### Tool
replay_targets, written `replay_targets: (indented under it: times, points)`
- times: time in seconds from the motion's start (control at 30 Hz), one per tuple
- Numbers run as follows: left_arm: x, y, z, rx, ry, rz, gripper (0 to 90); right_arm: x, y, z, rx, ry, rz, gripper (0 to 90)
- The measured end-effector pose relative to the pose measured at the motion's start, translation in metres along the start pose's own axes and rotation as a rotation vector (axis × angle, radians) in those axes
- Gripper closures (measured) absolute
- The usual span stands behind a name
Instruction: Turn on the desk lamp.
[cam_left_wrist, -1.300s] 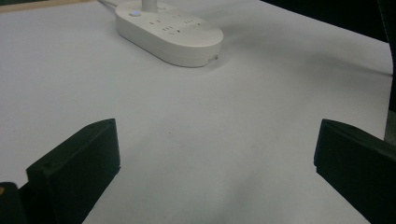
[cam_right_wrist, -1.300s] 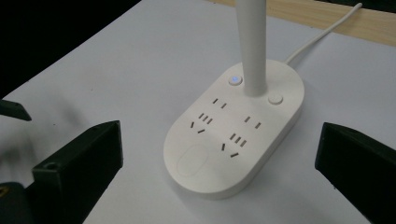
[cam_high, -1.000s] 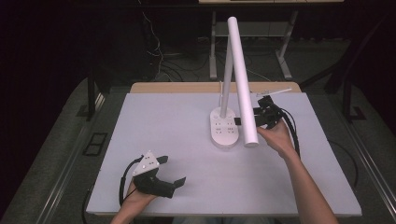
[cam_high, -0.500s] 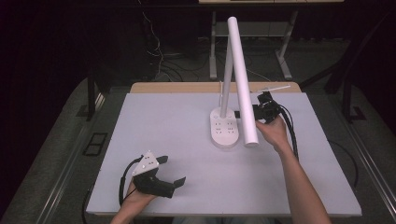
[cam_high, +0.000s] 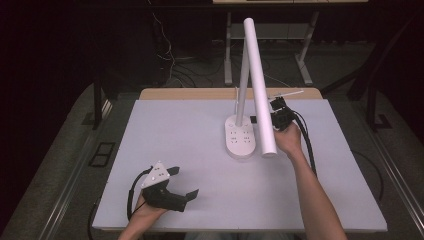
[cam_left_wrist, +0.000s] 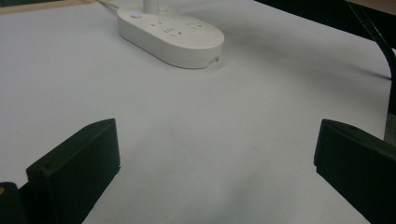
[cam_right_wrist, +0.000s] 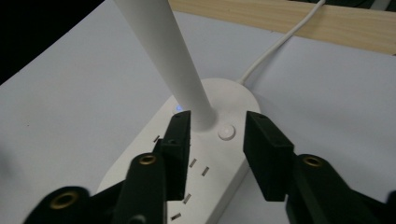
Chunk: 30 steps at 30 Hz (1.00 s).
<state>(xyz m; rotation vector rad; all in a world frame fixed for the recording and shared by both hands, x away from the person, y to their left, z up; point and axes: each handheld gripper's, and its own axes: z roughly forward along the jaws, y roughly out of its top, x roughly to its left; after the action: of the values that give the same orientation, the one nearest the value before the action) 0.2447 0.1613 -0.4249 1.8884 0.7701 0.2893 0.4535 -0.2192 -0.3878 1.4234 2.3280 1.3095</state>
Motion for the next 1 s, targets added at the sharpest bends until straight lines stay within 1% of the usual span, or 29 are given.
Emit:
replay_targets:
  times: [0.1, 0.17, 0.23, 0.27, 0.37, 0.43, 0.57, 0.8, 0.93, 1.0]
  points:
    - [0.0, 0.0, 0.0, 0.0, -0.001, 0.0, 0.0, -0.004, -0.001, 0.005, -0.013, 0.02, 0.02, 69.8]
    - [0.0, 0.0, 0.0, -0.001, -0.001, -0.001, 0.0, -0.006, -0.002, 0.007, -0.024, 0.031, 0.029, 72.2]
    - [0.0, 0.0, 0.0, -0.001, 0.0, -0.001, 0.0, -0.006, -0.002, 0.009, -0.029, 0.031, 0.034, 73.2]
    - [0.0, 0.0, 0.0, -0.004, 0.0, -0.004, 0.0, -0.008, -0.002, 0.011, -0.037, 0.037, 0.048, 76.4]
    - [0.0, 0.0, 0.0, -0.002, -0.001, -0.003, 0.0, -0.01, -0.001, 0.014, -0.048, 0.049, 0.079, 80.7]
    - [0.0, 0.0, 0.0, -0.002, -0.001, -0.003, 0.0, -0.012, -0.001, 0.017, -0.054, 0.056, 0.091, 83.6]
    - [0.0, 0.0, 0.0, -0.007, -0.002, -0.005, 0.0, -0.013, -0.001, 0.023, -0.049, 0.05, 0.1, 88.9]
    - [0.0, 0.0, -0.001, -0.006, -0.004, -0.002, 0.0, -0.014, -0.003, 0.039, -0.041, 0.054, 0.115, 89.1]
    - [0.001, 0.0, -0.001, -0.005, -0.005, 0.0, 0.0, -0.015, -0.007, 0.049, -0.028, 0.042, 0.114, 89.1]
    - [0.001, 0.0, -0.001, -0.005, -0.004, 0.002, 0.0, -0.016, -0.008, 0.051, -0.028, 0.046, 0.123, 89.1]
